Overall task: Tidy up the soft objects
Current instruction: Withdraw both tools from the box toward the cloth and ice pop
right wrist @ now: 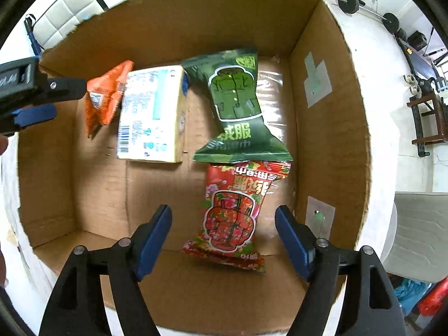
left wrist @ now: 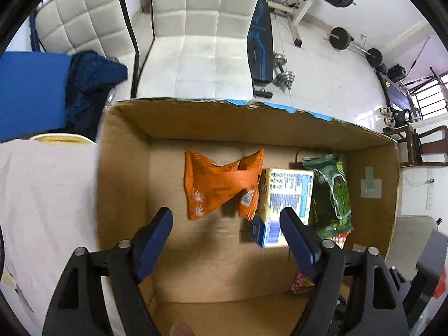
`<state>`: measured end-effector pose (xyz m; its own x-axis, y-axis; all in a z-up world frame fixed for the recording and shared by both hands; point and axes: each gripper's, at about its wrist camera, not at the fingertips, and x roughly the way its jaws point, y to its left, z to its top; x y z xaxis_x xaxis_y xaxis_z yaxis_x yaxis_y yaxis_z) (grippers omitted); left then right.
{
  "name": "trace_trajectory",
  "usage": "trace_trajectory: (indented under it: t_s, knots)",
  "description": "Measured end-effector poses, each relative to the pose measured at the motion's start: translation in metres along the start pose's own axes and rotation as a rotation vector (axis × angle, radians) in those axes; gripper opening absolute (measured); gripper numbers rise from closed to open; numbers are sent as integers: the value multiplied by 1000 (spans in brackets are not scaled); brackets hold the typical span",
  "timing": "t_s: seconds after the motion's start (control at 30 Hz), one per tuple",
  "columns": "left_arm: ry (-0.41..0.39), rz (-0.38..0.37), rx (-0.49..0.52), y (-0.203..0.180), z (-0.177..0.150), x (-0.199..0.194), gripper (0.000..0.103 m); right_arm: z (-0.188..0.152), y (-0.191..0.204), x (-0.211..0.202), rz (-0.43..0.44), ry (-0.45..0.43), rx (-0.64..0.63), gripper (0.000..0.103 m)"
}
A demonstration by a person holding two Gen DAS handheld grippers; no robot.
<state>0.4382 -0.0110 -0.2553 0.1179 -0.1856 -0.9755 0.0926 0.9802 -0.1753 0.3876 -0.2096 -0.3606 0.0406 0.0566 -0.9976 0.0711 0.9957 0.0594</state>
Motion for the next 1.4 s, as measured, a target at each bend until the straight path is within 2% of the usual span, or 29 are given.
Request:
trace_trajectory:
  t_s: [0.07,0.13,0.23,0.57,0.83,0.93,1.23,1.33,1.4]
  knots:
    - [-23,4,10,0,-12,-14,87,-4,1,-8,7,-14,4,90]
    - [-45,16,20,-1,-28,-27,95,-9,3,-17,3,-39,6,94]
    - [-83,36,32,0,-50,-44,97,-19,6,-31,-10,-76,7,103]
    - [-230,46,40,-1,-120,-107,97,-72,20,-99,-35,-212,2,103]
    - [-346,88,67,-14,-166,-155,97,-121,23,-146,-31,-309,23,103]
    - [-393,128,84,-21,-182,-170,97,-139,20,-165,-21,-339,29,103]
    - [-457,142,69,-38,-211,-203,97,-178,2,-215,20,-418,35,103]
    - [-444,159,42,-35,-219,-197,97,-183,-2,-220,42,-424,15,103]
    - [-414,176,12,-26,-227,-185,97,-183,0,-210,49,-396,-40,103]
